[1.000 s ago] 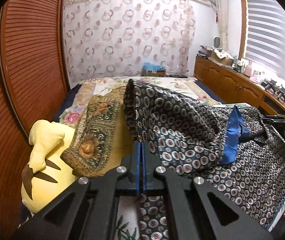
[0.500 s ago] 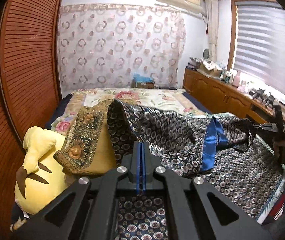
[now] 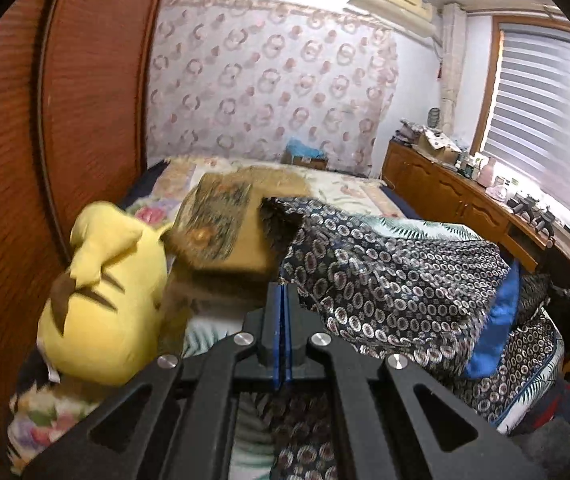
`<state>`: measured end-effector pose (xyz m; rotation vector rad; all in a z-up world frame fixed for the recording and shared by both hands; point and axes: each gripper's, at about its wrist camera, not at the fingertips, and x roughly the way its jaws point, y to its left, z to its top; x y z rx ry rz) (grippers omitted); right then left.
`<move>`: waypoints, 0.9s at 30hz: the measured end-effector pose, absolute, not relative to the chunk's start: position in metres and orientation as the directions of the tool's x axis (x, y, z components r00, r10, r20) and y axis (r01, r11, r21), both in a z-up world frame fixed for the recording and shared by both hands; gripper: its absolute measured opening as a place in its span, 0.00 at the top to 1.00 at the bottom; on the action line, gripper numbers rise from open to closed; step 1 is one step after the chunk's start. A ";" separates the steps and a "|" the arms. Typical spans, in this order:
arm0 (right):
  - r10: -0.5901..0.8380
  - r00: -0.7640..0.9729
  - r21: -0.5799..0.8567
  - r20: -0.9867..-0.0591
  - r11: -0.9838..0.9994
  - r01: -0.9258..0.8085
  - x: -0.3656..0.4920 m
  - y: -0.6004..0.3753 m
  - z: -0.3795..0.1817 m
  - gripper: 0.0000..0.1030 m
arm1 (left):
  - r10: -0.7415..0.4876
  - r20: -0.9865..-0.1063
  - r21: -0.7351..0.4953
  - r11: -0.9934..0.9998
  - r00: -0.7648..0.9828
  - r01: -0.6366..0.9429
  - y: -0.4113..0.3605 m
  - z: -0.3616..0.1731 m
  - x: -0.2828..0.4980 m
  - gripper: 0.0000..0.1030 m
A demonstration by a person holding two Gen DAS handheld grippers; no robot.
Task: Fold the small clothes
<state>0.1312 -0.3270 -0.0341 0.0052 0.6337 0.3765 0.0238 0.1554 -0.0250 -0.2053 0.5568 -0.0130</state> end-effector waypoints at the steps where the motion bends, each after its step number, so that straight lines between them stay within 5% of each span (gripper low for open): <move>1: 0.342 0.736 0.118 -0.584 0.933 -0.341 0.125 -0.330 -0.037 1.00 | -0.067 -0.533 -0.202 0.978 0.843 -0.050 0.156 -0.029 0.021 1.00; 10: 0.315 0.755 0.136 -0.575 0.947 -0.292 0.110 -0.343 -0.029 0.64 | -0.049 -0.576 -0.188 0.979 0.816 -0.074 0.151 -0.049 0.009 1.00; 18: 0.298 0.768 0.117 -0.566 0.952 -0.283 0.121 -0.329 -0.021 0.56 | -0.059 -0.591 -0.189 0.980 0.804 -0.067 0.150 -0.052 0.012 1.00; 27: 0.257 0.711 0.075 -0.655 0.958 -0.277 0.128 -0.311 -0.053 0.56 | -0.074 -0.603 -0.167 0.985 0.794 -0.036 0.136 -0.049 0.011 0.81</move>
